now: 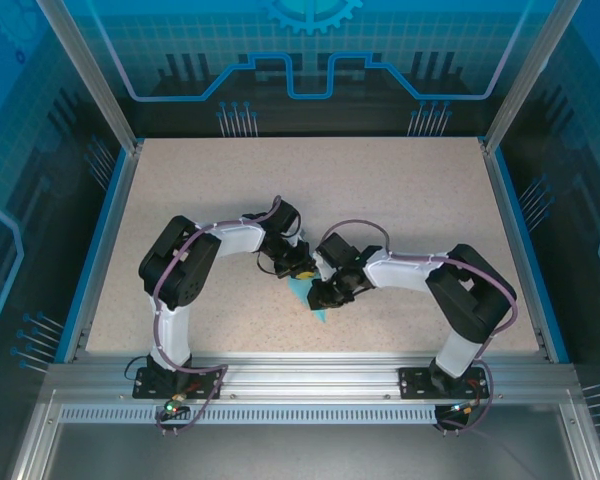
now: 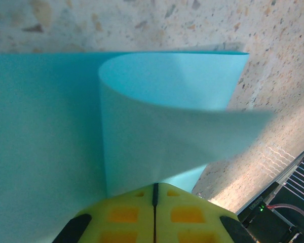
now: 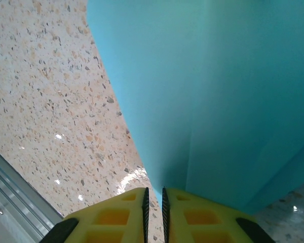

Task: Fold a paper plane with a square sheet of paper (fold left side to right side)
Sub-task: Fourth fold the wing at the center of the table.

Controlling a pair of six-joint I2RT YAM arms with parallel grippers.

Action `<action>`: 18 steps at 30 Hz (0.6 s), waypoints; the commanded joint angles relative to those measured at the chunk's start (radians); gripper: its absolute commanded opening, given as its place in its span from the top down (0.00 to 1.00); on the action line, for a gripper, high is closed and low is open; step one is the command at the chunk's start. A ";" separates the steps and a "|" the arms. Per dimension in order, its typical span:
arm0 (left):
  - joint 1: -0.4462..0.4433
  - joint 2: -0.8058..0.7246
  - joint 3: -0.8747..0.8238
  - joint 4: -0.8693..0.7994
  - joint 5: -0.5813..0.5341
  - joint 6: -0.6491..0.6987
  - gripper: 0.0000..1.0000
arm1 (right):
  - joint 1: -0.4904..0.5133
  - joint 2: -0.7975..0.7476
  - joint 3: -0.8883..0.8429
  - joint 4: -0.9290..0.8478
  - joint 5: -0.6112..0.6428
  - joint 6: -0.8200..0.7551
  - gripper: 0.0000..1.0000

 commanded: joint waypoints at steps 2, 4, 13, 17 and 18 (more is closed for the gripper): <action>-0.005 0.030 -0.036 -0.080 -0.074 0.027 0.93 | 0.019 0.023 0.027 -0.082 0.024 -0.025 0.83; -0.006 0.030 -0.036 -0.080 -0.075 0.027 0.93 | 0.022 0.020 0.030 -0.099 0.040 -0.029 0.83; -0.006 0.035 -0.033 -0.083 -0.079 0.030 0.93 | 0.031 0.024 0.029 -0.123 0.045 -0.038 0.83; -0.005 0.035 -0.033 -0.086 -0.080 0.032 0.93 | 0.035 0.028 0.020 -0.123 0.044 -0.030 0.83; -0.006 0.035 -0.032 -0.086 -0.080 0.032 0.93 | 0.036 0.026 0.015 -0.124 0.046 -0.027 0.83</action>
